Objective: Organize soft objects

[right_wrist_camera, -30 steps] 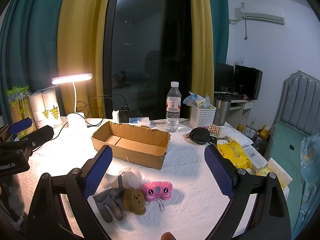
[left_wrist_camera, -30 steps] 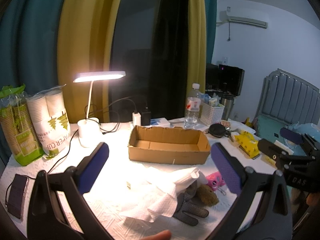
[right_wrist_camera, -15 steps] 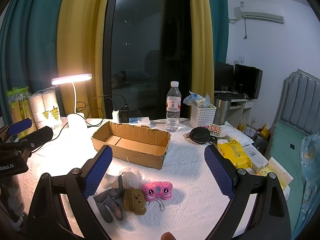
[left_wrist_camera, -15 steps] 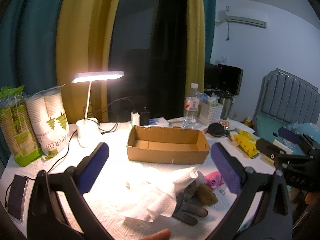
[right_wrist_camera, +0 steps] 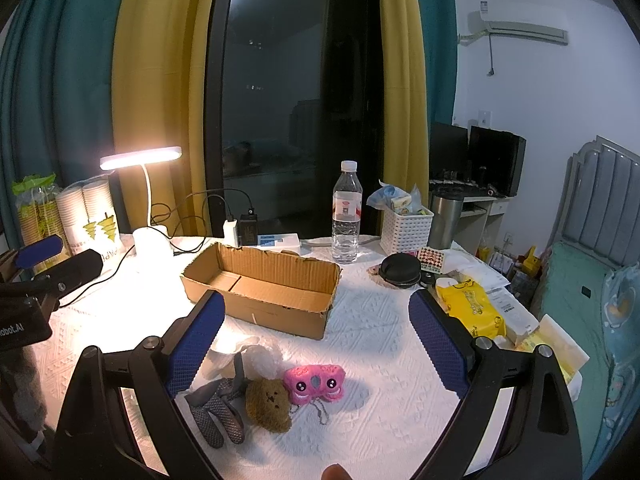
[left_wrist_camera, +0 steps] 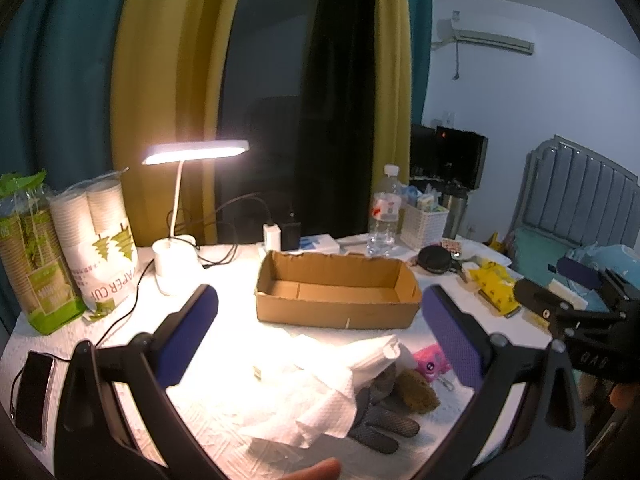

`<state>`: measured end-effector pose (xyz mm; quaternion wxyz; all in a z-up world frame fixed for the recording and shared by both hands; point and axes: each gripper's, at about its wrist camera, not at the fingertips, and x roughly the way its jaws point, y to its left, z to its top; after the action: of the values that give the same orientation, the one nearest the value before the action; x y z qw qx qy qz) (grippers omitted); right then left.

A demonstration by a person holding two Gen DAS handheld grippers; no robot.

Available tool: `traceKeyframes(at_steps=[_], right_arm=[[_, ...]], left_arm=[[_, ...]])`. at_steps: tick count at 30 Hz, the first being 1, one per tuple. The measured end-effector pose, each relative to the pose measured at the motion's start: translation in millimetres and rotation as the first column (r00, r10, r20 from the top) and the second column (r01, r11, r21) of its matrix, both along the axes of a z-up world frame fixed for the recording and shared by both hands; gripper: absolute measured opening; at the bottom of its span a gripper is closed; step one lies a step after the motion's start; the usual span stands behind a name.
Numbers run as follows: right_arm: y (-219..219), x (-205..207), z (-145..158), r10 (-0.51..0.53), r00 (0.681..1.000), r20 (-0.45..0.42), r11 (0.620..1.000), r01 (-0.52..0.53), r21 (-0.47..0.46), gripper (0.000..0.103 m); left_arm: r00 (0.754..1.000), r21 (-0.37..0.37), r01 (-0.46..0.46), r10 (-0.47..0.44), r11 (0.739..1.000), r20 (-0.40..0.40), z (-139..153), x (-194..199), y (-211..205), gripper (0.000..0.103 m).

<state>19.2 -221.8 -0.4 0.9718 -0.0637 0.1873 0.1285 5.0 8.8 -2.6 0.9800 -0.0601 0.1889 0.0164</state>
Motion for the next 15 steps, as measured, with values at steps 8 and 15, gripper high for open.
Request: traceKeyframes(at_steps=[8,15], right_arm=[[2,10,-28,0.001,0.997,-0.072,1.000,-0.002,-0.008,0.095],[-5,33,-61,0.014,0.987,-0.159,1.000,-0.015,-0.008,0.095]], left_arm=[[0.994,0.000,-0.025,0.025,1.000,-0.110,-38,15,11,0.102],[0.981,0.007,-0.025,0.026,1.000,-0.190,-73,27,10,0.102]])
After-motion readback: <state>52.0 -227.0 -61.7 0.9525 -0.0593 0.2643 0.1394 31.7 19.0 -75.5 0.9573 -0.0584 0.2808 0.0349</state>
